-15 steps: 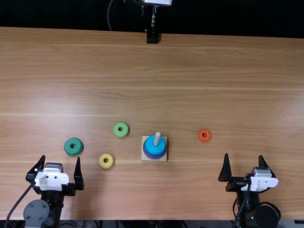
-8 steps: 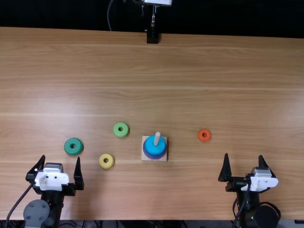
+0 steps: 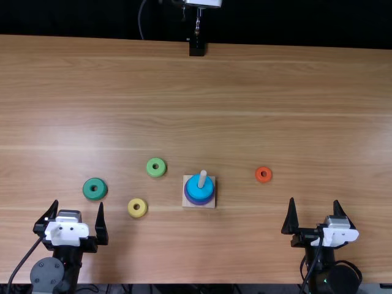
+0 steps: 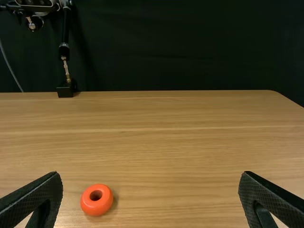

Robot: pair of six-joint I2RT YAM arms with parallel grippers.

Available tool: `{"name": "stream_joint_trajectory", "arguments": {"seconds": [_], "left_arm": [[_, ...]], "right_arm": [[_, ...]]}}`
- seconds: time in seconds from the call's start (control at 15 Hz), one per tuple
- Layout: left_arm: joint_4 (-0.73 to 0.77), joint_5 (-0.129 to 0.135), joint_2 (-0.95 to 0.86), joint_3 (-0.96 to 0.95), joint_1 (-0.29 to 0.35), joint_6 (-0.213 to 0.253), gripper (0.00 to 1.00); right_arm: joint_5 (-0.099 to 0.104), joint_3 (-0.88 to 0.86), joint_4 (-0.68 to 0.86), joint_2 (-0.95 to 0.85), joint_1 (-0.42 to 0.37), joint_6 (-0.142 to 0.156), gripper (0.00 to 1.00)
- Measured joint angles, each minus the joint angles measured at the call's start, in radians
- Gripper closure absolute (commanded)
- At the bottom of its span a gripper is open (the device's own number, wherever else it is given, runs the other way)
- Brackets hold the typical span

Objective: Build the Hanoi tower: stack the rings onto the peg from bottom to top in this color order: purple, dark blue, light blue, dark green, light green, yellow, orange.

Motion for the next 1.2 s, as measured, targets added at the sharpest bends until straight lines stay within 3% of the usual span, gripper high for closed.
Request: {"name": "stream_joint_trajectory", "arguments": {"seconds": [1.07, 1.2], "left_arm": [[0.000, -0.001, 0.001, 0.002, -0.014, 0.000, 0.00], [-0.012, -0.002, 0.088, 0.060, -0.014, 0.000, 0.00]], "right_arm": [[0.000, 0.000, 0.000, 0.000, 0.000, 0.000, 0.00], [0.000, 0.000, 0.000, 0.000, 0.000, 0.000, 0.00]]}}
